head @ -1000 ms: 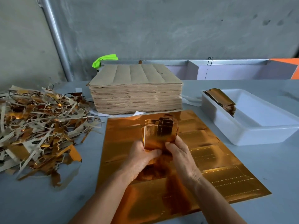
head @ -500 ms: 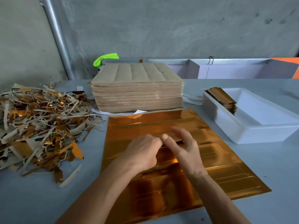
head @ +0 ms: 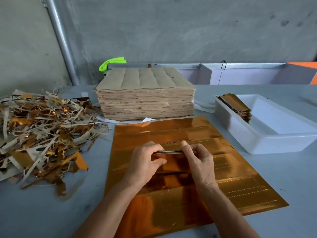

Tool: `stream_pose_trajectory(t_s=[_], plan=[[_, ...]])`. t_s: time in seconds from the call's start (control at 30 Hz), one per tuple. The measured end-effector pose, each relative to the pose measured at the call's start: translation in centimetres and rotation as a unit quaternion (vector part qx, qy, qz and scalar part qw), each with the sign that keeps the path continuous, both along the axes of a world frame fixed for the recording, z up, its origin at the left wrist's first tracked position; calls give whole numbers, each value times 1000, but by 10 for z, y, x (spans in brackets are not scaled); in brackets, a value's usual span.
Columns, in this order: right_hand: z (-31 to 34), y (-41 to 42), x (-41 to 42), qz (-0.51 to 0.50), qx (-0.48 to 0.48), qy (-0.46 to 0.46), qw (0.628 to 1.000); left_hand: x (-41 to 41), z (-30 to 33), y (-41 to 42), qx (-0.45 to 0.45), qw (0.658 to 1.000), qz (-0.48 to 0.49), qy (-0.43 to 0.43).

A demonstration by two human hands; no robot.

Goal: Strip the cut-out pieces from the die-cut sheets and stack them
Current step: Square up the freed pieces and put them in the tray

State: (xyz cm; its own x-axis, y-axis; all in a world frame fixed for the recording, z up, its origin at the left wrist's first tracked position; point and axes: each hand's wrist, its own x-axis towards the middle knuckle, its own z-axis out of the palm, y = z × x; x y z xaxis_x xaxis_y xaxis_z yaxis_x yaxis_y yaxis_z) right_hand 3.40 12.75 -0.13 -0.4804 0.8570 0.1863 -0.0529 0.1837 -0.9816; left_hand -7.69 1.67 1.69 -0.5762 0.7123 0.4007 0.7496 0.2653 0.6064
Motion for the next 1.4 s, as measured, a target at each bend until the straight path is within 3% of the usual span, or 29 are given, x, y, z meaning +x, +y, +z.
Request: stream_pose_trajectory(t_s=[0.1, 0.17, 0.23, 0.27, 0.4, 0.6, 0.73, 0.87, 1.13, 1.23, 1.33, 1.4], plan=[[-5, 1, 0, -19, 16, -15, 1000, -1, -4, 0, 30, 998, 34, -33], [-7, -1, -2, -33, 22, -12, 999, 1, -12, -1, 59, 985, 34, -156], [-8, -4, -5, -52, 29, -15, 998, 9, -17, 0, 109, 946, -1, -304], [-7, -5, -6, -55, 30, -18, 998, 12, -18, 3, 136, 931, 13, -339], [-11, -6, -11, -44, 23, -29, 998, 18, -18, 15, 219, 884, 121, -394], [-4, -10, -15, -52, 16, -2, 999, 11, -22, 21, 276, 888, 93, -356], [-4, -11, -16, -50, 50, -68, 995, 13, -28, 19, 252, 905, 81, -334], [5, -11, -17, -32, 9, -21, 999, 10, -22, 19, 286, 905, 42, -313], [7, -10, -18, 1, 18, -46, 999, 9, -26, 14, 257, 911, 14, -321], [4, -3, -18, 5, 45, -119, 992, 6, -28, 8, 201, 917, -30, -343], [11, 3, -22, 12, -29, -98, 995, -7, -23, 8, 134, 922, -41, -360], [19, 6, -23, 58, -90, -91, 990, -13, -17, 8, 136, 922, -12, -362]])
